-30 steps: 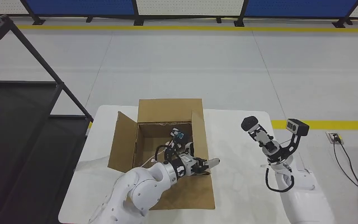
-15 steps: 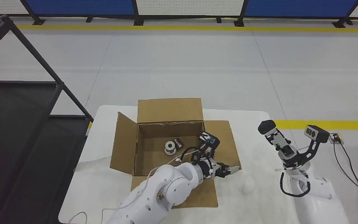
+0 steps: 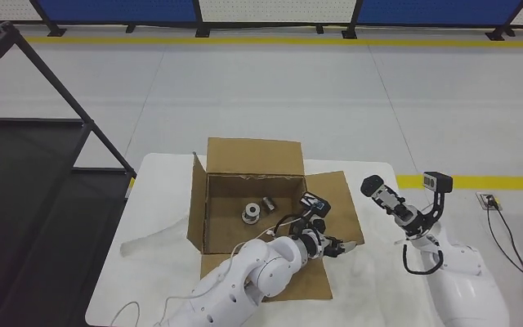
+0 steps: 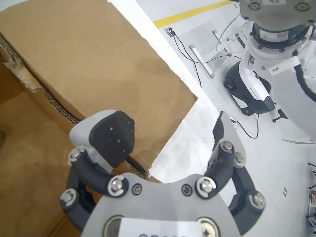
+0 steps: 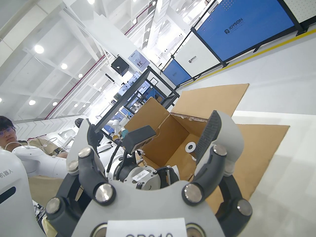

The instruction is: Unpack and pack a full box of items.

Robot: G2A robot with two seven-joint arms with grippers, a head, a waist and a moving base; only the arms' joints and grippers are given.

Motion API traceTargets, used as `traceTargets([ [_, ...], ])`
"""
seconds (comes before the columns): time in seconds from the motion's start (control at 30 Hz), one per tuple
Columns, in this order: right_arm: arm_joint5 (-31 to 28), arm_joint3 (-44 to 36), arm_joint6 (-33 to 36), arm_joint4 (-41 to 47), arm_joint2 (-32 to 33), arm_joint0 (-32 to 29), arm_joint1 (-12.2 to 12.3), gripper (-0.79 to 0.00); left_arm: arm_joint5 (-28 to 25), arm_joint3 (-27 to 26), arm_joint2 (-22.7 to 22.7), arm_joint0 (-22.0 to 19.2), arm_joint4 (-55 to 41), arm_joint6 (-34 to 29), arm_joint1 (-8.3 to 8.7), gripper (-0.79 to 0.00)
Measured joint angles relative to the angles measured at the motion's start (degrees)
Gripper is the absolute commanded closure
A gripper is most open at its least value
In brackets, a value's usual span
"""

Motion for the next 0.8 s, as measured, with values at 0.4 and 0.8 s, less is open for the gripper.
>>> traceTargets([
  [0.4, 3.6, 1.75, 3.61, -0.77, -5.65, 3.5, 1.12, -0.785, -0.46, -8.06, -7.3, 6.14, 4.02, -1.58, 2.09, -0.785],
  [0.8, 5.94, 1.57, 3.58, -5.54, -9.39, 6.39, 1.53, -0.785, -2.04, -24.74, -22.5, 20.97, 10.08, -2.51, 6.45, -0.785],
])
